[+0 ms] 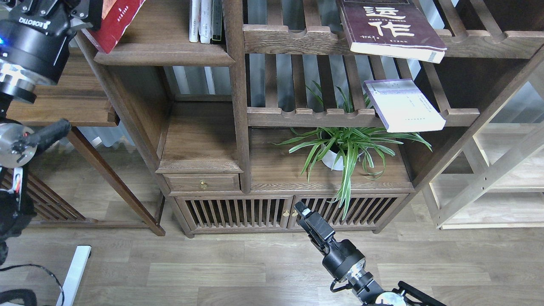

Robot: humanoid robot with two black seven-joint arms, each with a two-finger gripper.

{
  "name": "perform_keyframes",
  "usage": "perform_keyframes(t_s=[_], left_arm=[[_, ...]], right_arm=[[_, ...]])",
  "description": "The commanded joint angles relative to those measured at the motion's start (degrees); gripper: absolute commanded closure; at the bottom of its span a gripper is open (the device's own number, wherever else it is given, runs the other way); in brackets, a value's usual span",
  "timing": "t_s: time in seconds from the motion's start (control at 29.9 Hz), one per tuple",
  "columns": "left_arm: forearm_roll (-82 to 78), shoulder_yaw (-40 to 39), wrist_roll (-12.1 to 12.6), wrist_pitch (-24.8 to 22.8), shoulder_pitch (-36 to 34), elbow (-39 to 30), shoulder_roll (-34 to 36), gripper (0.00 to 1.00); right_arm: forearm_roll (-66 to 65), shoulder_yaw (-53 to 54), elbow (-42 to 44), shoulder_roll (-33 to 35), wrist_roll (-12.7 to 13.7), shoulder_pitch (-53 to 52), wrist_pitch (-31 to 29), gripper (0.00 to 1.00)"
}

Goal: Organize books on shelf
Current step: 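Push the red book into the upper shelf slot with the left gripper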

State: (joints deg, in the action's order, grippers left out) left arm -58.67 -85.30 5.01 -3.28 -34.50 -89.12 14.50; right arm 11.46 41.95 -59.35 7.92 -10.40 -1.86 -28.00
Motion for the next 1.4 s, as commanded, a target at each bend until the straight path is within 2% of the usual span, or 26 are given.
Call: perform_keyframes(t_s=[0.0,0.1,0.2,0.43,0.6,0.7,0.87,1.2,1.37], left_arm=[[-1.0,3.2,0.8,5.6,-2.1,1.4,0.7,1.0],[-1.1,7.8,0.4,12.0,-6.2,4.6,1.0,1.0],[-1.0,10.7,-0.4,14.4,-9.5,8.3,0.9,1.0],[0.0,18.1,-6.5,14.8,-18.3,19.4,0.1,1.0],[2.8,22.0,-9.7,14.5,-23.0,25.7,0.1,1.0],[5.2,25.3,-10.5,14.4,-25.2,28.7,0.2,1.0],[8.7,29.3,-13.5,14.4,-26.5,32.3,0.3,1.0],[10.3,30.7,-16.9,14.1,-28.5,41.2,-1.8,1.0],[15.4,36.0,-18.9,14.1,-31.9,46.5,-2.6,1.0]], right_arm=[[0.0,0.1,-0.2,0.1,0.0,-0.1,0.0,0.01],[0.0,0.1,-0.3,0.2,0.0,-0.2,0.0,0.01],[0.0,0.1,-0.5,0.9,0.0,-0.1,0.0,0.01],[0.0,0.1,-0.5,4.3,0.0,0.8,0.0,0.01],[0.1,0.1,-0.5,4.7,0.0,1.2,0.0,0.01],[0.0,0.1,-0.5,4.7,0.0,1.2,0.0,0.01],[0.0,0.0,-0.6,5.0,0.0,1.9,0.0,0.01],[-1.7,0.1,-1.7,5.2,0.0,2.6,0.0,0.01],[-2.1,0.0,-2.0,5.3,0.1,2.7,0.0,0.01]])
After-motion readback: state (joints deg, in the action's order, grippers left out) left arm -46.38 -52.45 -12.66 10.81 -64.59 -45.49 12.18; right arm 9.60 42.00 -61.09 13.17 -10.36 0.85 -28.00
